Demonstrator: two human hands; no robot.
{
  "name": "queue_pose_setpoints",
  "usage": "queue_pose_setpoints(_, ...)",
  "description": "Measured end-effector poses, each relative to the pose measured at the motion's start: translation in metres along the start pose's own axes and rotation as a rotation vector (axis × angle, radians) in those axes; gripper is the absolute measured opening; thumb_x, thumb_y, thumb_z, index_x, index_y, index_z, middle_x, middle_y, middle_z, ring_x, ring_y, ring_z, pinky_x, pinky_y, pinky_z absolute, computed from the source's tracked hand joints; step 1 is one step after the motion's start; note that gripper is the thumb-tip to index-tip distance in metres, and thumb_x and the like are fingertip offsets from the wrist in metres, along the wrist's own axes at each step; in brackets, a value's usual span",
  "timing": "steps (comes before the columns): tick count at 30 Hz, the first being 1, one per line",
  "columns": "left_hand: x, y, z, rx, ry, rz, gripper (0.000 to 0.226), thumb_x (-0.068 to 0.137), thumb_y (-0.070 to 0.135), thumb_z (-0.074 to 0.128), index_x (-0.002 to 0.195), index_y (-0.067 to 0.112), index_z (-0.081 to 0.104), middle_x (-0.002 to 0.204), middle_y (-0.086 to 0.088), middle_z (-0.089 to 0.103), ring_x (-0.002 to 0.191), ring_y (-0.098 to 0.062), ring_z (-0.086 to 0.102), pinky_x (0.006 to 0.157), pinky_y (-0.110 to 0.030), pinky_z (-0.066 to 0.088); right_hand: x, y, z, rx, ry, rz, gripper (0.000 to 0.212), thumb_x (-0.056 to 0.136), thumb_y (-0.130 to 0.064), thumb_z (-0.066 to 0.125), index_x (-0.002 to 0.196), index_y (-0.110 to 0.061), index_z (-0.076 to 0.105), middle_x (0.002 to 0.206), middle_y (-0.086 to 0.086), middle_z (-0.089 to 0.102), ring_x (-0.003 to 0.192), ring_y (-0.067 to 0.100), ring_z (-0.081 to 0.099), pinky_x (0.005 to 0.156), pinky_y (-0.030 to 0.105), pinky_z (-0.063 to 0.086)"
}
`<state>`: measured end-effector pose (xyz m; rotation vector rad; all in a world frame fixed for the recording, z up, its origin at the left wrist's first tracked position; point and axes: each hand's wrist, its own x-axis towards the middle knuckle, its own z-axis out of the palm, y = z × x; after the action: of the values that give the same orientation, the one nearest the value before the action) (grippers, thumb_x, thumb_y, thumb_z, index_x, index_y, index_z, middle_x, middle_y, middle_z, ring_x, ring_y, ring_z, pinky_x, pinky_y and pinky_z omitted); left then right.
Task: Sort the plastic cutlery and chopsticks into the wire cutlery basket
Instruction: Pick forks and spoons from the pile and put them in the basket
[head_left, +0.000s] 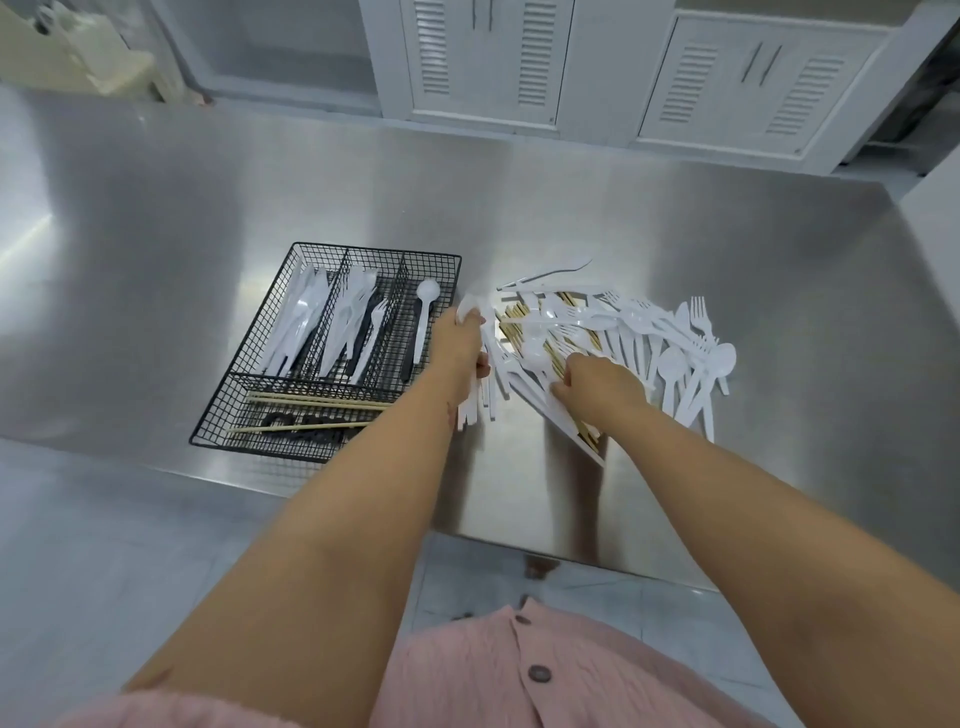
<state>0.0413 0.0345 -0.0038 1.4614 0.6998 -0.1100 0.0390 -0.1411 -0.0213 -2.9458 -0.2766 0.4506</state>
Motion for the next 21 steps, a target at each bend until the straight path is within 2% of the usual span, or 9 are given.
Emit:
queue_pose_setpoints(3,0.004,-0.004,-0.006,-0.01,-0.003,-0.029,0.02,0.102,0.028,0.044,0.108,0.012,0.053,0.07,-0.002,0.04,0.047,-0.012,0.033,0.041,-0.018,0.032,0.004,-0.003,0.001,0.035,-0.02,0.013,0.019,0.094,-0.031,0.05,0.09,-0.013,0.054,0.079,0.002,0.056,0.074,0.024,0.056,0.057,0.029,0.036)
queue_pose_setpoints(8,0.006,-0.004,-0.01,-0.023,-0.028,-0.038,0.022,0.102,0.03,0.044,0.104,0.01,0.053,0.067,-0.003,0.038,0.048,-0.012,0.032,0.04,-0.017,0.029,0.009,-0.005,0.001,0.086,-0.077,0.034,0.032,0.092,-0.03,0.052,0.065,-0.018,0.041,0.063,-0.001,0.045,0.062,0.022,0.048,0.048,0.027,0.029)
queue_pose_setpoints(10,0.007,-0.005,-0.011,-0.029,-0.036,-0.052,0.021,0.101,0.029,0.045,0.103,0.009,0.053,0.067,-0.003,0.04,0.048,-0.012,0.032,0.039,-0.015,0.029,0.01,-0.006,0.001,0.097,-0.095,0.028,0.026,0.093,-0.025,0.05,0.068,-0.017,0.045,0.065,0.0,0.047,0.065,0.022,0.049,0.049,0.027,0.028)
queue_pose_setpoints(13,0.007,-0.005,-0.01,-0.011,-0.054,-0.06,0.022,0.101,0.028,0.045,0.104,0.008,0.054,0.069,-0.004,0.044,0.048,-0.012,0.034,0.038,-0.015,0.03,0.009,-0.007,0.0,0.076,-0.047,-0.001,0.013,0.094,-0.023,0.047,0.085,-0.014,0.049,0.072,-0.001,0.05,0.072,0.023,0.052,0.049,0.026,0.029)
queue_pose_setpoints(16,0.007,-0.005,-0.007,0.008,-0.074,-0.063,0.024,0.101,0.029,0.045,0.105,0.008,0.055,0.072,-0.004,0.047,0.05,-0.012,0.035,0.038,-0.016,0.031,0.008,-0.008,0.001,0.081,0.047,0.009,0.025,0.095,-0.039,0.049,0.096,-0.016,0.038,0.078,-0.001,0.049,0.072,0.022,0.053,0.051,0.029,0.031)
queue_pose_setpoints(18,0.008,-0.004,-0.006,0.016,-0.08,-0.068,0.025,0.101,0.03,0.045,0.106,0.007,0.055,0.074,-0.005,0.047,0.051,-0.012,0.036,0.039,-0.016,0.031,0.009,-0.01,0.001,0.057,0.043,0.031,0.031,0.094,-0.045,0.05,0.097,-0.016,0.037,0.083,0.0,0.05,0.074,0.022,0.053,0.054,0.029,0.033)
queue_pose_setpoints(21,0.007,-0.003,-0.005,0.021,-0.084,-0.069,0.025,0.101,0.03,0.045,0.105,0.008,0.054,0.073,-0.005,0.048,0.051,-0.013,0.035,0.039,-0.015,0.031,0.012,-0.01,0.005,0.049,-0.005,0.02,0.026,0.094,-0.039,0.052,0.088,-0.014,0.044,0.077,0.001,0.051,0.073,0.022,0.052,0.055,0.029,0.034)
